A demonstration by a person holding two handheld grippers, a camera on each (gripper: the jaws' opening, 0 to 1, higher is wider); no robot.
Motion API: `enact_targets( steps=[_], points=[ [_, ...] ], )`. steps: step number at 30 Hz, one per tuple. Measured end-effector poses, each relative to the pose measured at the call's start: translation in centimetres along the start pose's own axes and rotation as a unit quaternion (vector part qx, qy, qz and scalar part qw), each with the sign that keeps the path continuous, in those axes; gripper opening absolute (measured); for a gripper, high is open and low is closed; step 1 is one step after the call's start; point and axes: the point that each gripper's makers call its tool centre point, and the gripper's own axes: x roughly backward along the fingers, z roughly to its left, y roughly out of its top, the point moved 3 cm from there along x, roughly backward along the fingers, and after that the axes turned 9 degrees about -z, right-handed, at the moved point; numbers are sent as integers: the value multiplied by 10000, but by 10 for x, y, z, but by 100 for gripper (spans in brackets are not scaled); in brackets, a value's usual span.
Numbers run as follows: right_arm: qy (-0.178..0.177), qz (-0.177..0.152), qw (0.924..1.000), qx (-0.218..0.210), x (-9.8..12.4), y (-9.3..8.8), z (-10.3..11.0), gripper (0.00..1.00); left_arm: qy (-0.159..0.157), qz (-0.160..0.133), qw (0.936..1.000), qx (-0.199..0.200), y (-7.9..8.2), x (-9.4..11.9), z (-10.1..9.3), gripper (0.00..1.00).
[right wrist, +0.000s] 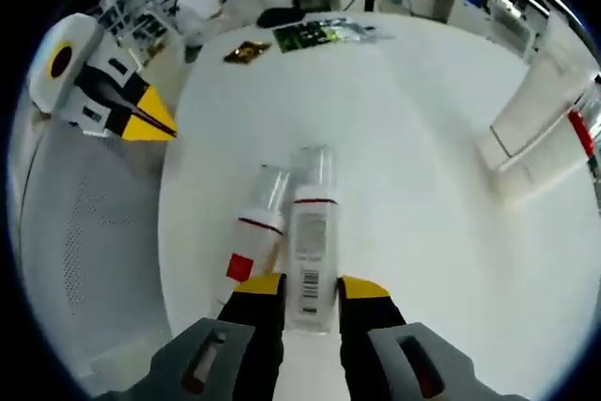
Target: Arrange the skincare products in the storage area until every visible bottle or jar stands upright without overlapping.
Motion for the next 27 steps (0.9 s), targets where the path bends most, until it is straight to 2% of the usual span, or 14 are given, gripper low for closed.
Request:
enact_targets(
  steps=[9,12,15,19,22,24,27],
  points=[
    [-314,-99,9991,-250,-2,-1,-5,16,-155,78,9998,-73,-2,-2,-5,2],
    [-374,-88,9990,-232,-2,0,-4,15,-195,99,9997,-103,-3,-2,-6,2],
    [-566,-24,9984,18,1,-1,-5,14,-222,44,9997,-125,-2,-2,-7,2],
    [-860,-180,9961,-49,13,0,-10,14,-264,1,9996,-45,-1,-1,-8,2],
    [-1103,-427,9926,-261,24,1,-15,14,-372,2,9993,-15,-1,-1,-11,4],
    [-1228,-652,9887,-560,34,3,-15,14,-435,-39,9990,4,0,0,-12,5],
    [-1485,-1112,9784,-914,51,7,-13,14,-501,-100,9987,81,2,0,-13,6]
  ],
)
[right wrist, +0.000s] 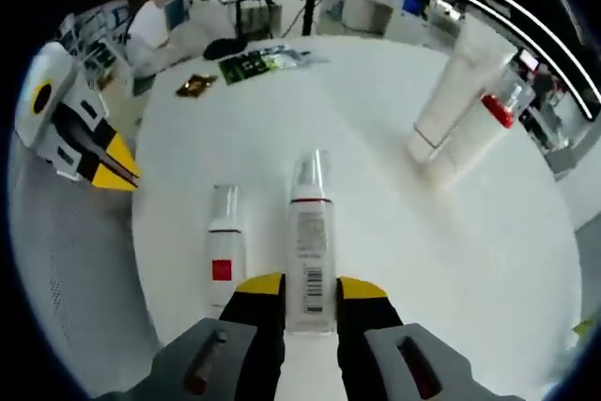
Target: Arrange the skincare products in the storage area until every visible bottle or jar stands upright without overlapping.
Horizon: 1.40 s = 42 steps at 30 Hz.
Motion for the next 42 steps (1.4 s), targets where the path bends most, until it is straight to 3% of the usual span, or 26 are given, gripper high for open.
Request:
enact_targets(
  steps=[4,8,13,17,18,19,22,24,27,29,30,31,32,34,37,42],
  points=[
    [-192,-394,9983,-391,15,4,1,14,-150,0,9999,45,-1,0,-4,9],
    [-370,-983,9885,-1087,29,11,6,14,-333,-104,9990,262,3,2,-8,12],
    [-183,-1761,9617,-2092,41,23,27,14,-493,-212,9961,696,8,4,-9,14],
    [-72,-2068,9446,-2549,44,24,40,14,-718,-339,9929,889,13,8,-15,19],
    [-69,-2076,9453,-2516,46,22,44,14,-789,-370,9918,936,14,9,-16,21],
    [-29,-2090,9445,-2534,46,21,48,14,-889,-434,9898,1021,18,11,-18,23],
    [228,-2356,9247,-2982,49,28,65,14,-1100,-723,9792,1542,31,18,-17,26],
    [353,-2415,9190,-3096,49,29,74,14,-1322,-1015,9659,1983,42,22,-16,26],
    [500,-2390,9194,-3084,46,30,86,14,-1147,-1408,9472,2643,54,28,4,30],
    [684,-2398,9162,-3136,44,32,96,14,-1022,-1681,9290,3133,63,34,16,29],
    [713,-2420,9156,-3131,44,34,99,14,-990,-1818,9154,3453,68,38,22,29],
    [833,-2467,9112,-3191,45,37,103,14,-984,-1908,9062,3643,72,40,25,29],
    [922,-2521,9059,-3275,45,41,105,14,-918,-2059,8910,3940,76,43,30,28],
    [986,-2597,9015,-3319,45,46,107,14,-820,-2237,8721,4275,80,46,37,27],
    [1103,-2682,8933,-3434,46,55,107,14,-880,-2569,8366,4759,86,50,41,25],
    [1330,-2869,8815,-3507,51,71,106,14,-1153,-2915,7916,5244,99,53,38,34]
  ],
)
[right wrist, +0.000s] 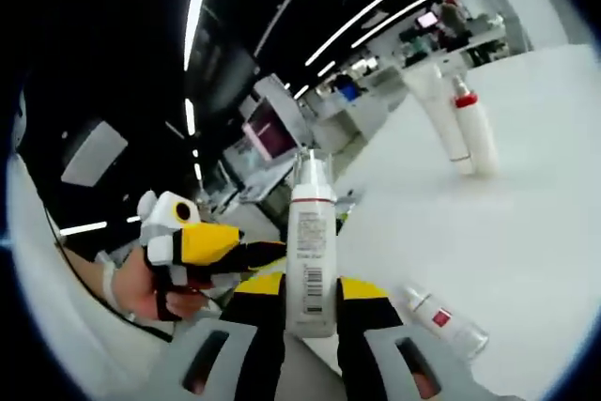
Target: Arrange the skincare products in the storage area until every visible bottle or jar stands upright without overlapping.
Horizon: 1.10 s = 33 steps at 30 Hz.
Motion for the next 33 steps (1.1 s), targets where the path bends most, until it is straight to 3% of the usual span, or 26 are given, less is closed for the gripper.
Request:
enact_targets(
  steps=[2,5,8,11,14,19,22,28,33],
  points=[
    [73,-9,10000,-37,-2,2,2,14,-118,-51,9994,325,-2,-2,-5,38],
    [227,24,9996,-173,-6,1,7,14,-324,-226,9918,1215,-5,-2,-6,41],
    [450,43,9983,-364,-11,3,17,14,-189,-296,9915,1249,0,0,5,39],
    [618,-13,9972,-427,-13,9,26,14,-419,-500,9851,1591,7,8,1,38],
    [769,-144,9950,-623,-13,14,32,14,-550,-615,9823,1681,13,13,1,31],
    [1000,-61,9921,-754,-10,13,40,14,-581,-620,9824,1663,13,12,0,34],
    [1106,-38,9899,-887,-8,12,44,14,-643,-472,9849,1534,8,11,-5,36],
    [1432,238,9751,-1675,-4,5,53,14,-813,-195,9867,1397,0,9,-12,35],
    [1480,388,9700,-1887,-2,0,53,14,-899,-120,9851,1461,-2,10,-13,32]
  ],
)
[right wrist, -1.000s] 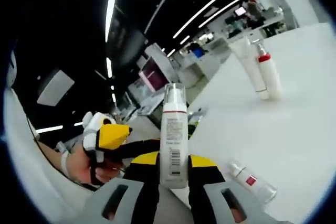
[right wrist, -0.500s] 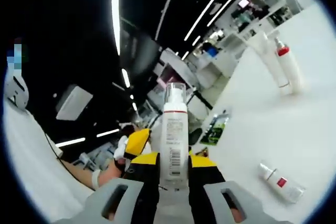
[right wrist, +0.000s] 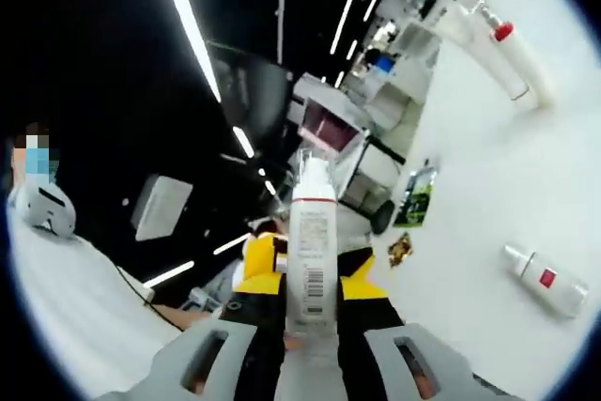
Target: Arrange the skincare products in the storage area until every visible bottle or jar stands upright without overlapping.
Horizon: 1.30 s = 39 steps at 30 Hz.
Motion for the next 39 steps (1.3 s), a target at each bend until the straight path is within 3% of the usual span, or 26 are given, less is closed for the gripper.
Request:
enact_targets(
  steps=[4,7,9,14,16,21,26,30,33,37,39],
  points=[
    [60,123,9997,-207,4,-4,0,14,22,82,10000,19,-4,-2,0,32],
    [43,342,9993,-126,7,-12,1,14,-17,182,9998,26,-5,-1,0,22],
    [28,376,9991,-175,9,-14,-1,14,-87,296,9995,32,-8,-1,-4,18],
    [39,346,9992,-198,8,-13,-3,15,26,247,9995,-196,-8,-1,-1,17],
    [-61,224,9995,202,7,-9,-9,15,192,191,9990,-369,-5,-1,3,17],
    [-169,481,9953,822,12,-9,-13,18,337,273,9927,-1122,-10,-2,4,17],
    [-440,540,9886,1334,21,-7,-20,30,424,311,9905,-1271,-13,-3,4,17],
    [-393,526,9866,1494,38,-4,-15,32,544,134,9901,-1288,-6,-2,8,17],
    [-601,376,9848,1584,51,6,-16,33,660,52,9890,-1324,-3,-1,9,17],
    [-736,106,9829,1684,51,21,-15,31,765,262,9818,-1720,-10,-3,10,17],
    [-793,-37,9801,1819,40,27,-12,31,813,429,9739,-2076,-15,-5,8,17]
  ],
)
